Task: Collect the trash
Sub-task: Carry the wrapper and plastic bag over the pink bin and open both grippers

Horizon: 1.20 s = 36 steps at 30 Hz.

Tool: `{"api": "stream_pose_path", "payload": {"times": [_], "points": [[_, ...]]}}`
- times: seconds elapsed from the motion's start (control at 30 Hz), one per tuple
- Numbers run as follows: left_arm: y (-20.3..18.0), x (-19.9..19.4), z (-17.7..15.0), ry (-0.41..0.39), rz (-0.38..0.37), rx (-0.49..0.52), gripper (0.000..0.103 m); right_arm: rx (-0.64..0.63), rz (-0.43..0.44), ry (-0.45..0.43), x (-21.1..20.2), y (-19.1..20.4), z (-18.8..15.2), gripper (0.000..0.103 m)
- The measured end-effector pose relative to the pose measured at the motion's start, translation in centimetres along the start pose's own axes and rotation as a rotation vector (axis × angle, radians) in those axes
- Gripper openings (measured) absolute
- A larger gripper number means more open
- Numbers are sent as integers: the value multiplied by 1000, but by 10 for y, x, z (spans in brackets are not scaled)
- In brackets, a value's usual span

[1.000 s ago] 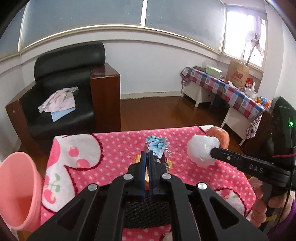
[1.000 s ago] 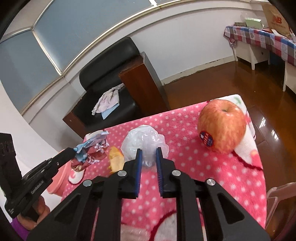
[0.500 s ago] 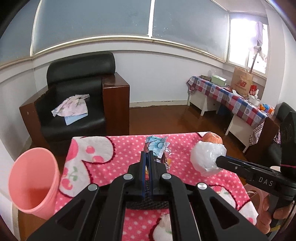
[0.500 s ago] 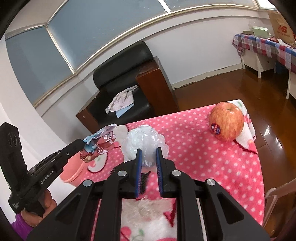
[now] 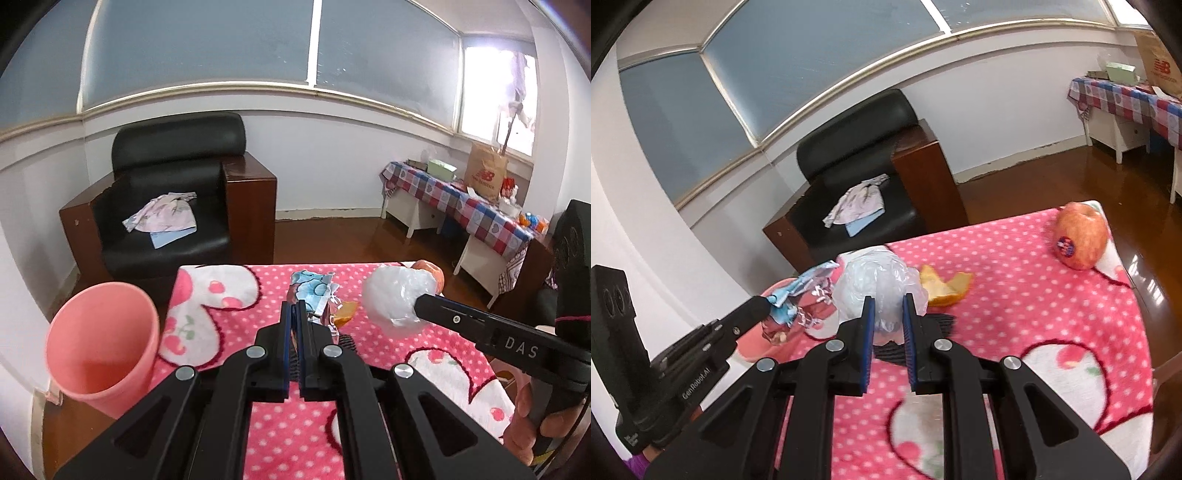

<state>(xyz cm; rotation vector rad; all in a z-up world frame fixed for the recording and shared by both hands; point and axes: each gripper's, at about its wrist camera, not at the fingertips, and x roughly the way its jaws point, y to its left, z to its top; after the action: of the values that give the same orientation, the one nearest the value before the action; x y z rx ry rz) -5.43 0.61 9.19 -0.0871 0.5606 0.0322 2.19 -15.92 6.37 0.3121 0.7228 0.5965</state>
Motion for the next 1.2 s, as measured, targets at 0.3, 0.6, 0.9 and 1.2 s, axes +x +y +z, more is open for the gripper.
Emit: {"api": "stream_pose_path", "payload": {"times": [0.3, 0.6, 0.9, 1.2], "points": [[44, -22, -10, -16, 31, -66, 2, -79, 12, -1, 6, 50, -10, 15], [107, -18, -19, -10, 92, -125, 2, -136, 49, 26, 42, 95, -8, 15], [207, -5, -25, 16, 215, -186, 2, -195, 130, 123, 123, 158, -4, 15], [279, 20, -46, 94, 265, -286, 2, -233, 147, 296, 206, 200, -24, 15]]}}
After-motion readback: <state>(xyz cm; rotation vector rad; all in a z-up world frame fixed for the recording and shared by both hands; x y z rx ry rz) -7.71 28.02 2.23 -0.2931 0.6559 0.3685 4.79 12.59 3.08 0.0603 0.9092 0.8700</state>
